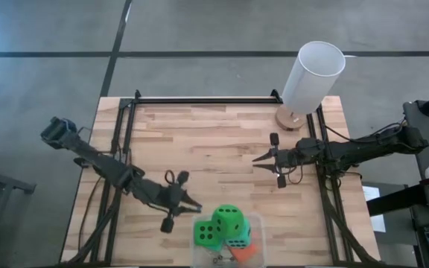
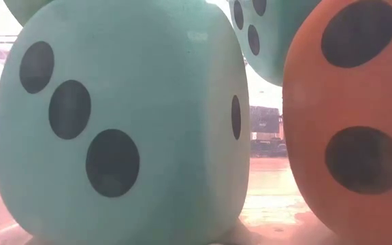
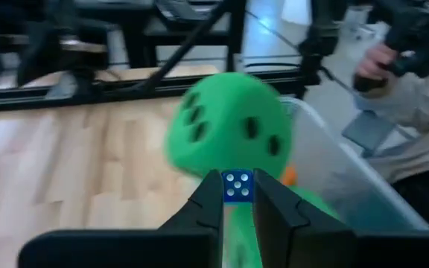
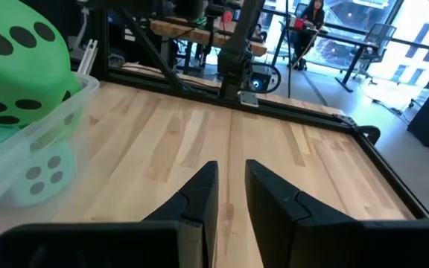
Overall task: Pick & Place Dice
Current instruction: Put the small blue dice into the transparent bin
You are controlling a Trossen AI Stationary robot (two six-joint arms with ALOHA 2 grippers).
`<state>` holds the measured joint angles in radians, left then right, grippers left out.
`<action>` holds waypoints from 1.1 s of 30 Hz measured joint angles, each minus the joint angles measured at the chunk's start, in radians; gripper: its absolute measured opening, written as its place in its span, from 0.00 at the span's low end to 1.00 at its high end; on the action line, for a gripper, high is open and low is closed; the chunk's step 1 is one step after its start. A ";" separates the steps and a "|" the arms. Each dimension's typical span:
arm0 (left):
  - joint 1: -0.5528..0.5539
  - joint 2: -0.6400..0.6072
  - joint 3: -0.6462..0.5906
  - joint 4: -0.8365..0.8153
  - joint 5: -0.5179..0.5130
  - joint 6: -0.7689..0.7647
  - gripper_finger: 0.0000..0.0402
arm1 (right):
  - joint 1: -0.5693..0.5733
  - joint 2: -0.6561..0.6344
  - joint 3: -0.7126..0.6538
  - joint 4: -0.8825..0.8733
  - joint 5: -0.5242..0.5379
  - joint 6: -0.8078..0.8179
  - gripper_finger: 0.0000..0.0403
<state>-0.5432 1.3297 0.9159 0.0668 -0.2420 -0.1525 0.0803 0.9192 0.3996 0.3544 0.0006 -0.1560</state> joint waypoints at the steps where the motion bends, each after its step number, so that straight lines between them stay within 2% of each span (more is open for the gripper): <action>1: -0.008 0.020 0.014 0.008 0.009 0.000 0.11 | 0.000 0.000 0.000 0.000 0.000 0.000 0.17; 9: -0.073 0.193 0.165 -0.009 0.068 0.023 0.12 | 0.000 0.000 0.000 0.000 0.000 0.007 0.19; 17: -0.095 0.314 0.304 -0.051 0.188 0.022 0.12 | 0.000 0.000 0.000 -0.007 0.000 0.004 0.18; 22: -0.095 0.346 0.314 -0.069 0.202 -0.002 0.13 | 0.000 0.000 0.000 -0.008 -0.001 0.002 0.16; 33: -0.091 0.341 0.309 -0.074 0.202 -0.030 0.24 | 0.000 0.000 0.000 -0.008 -0.002 -0.004 0.15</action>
<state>-0.6344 1.6707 1.2250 -0.0076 -0.0399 -0.1829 0.0804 0.9193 0.3997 0.3466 -0.0012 -0.1600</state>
